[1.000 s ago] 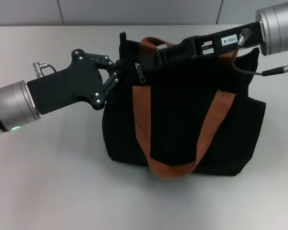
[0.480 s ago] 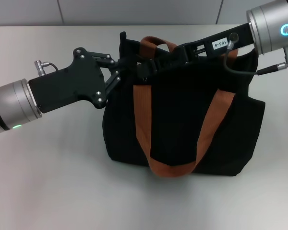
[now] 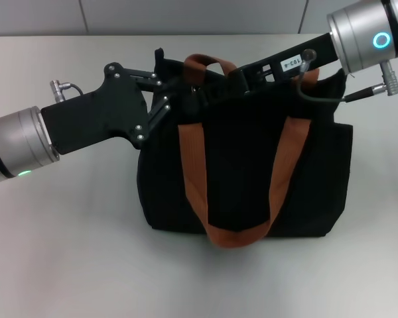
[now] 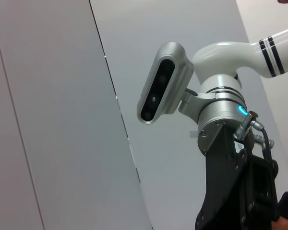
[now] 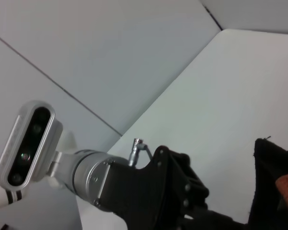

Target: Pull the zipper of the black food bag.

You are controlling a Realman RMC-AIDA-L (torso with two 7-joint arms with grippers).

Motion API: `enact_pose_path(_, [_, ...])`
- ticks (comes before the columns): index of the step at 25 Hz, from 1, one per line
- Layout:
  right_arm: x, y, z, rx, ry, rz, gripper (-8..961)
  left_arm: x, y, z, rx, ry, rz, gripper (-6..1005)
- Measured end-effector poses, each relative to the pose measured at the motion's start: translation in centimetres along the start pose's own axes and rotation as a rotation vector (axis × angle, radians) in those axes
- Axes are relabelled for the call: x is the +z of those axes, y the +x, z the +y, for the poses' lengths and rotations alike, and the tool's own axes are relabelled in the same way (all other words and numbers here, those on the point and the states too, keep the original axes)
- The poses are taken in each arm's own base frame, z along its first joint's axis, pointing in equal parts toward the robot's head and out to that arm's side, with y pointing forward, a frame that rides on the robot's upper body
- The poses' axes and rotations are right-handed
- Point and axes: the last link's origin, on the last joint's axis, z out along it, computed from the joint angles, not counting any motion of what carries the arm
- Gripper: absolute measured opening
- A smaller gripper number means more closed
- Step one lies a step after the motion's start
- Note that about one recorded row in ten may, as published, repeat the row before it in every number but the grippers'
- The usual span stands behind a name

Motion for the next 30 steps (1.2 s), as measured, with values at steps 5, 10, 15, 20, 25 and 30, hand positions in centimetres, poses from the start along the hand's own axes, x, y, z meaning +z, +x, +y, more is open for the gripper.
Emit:
enact_pose_path(5, [0.62,-0.18,0.38,-0.021,-0.001,0.020,458,0.56,0.05,-0.09,-0.002,-0.008,0.003,50])
enact_pose_path(10, [0.66,-0.27,0.44,-0.027,0.001,0.022,440,0.60,0.04,-0.16,-0.003,-0.004,0.002,51])
enact_pose_path(15, [0.27,-0.16,0.35,-0.032,0.010,0.010,418,0.17,-0.08,-0.10,-0.010,0.017,0.004,52])
enact_pose_path(20, [0.29,-0.20,0.24,-0.036,0.018,0.006,306,-0.09,-0.14,-0.05,-0.013,0.022,0.003,53])
enact_pose_path(25, [0.31,-0.25,0.07,-0.037,0.027,-0.001,146,-0.12,-0.18,0.11,-0.015,0.018,0.003,55])
enact_pose_path(30, [0.33,-0.29,0.01,-0.036,0.030,-0.003,89,-0.12,-0.18,0.11,-0.016,0.019,0.003,56])
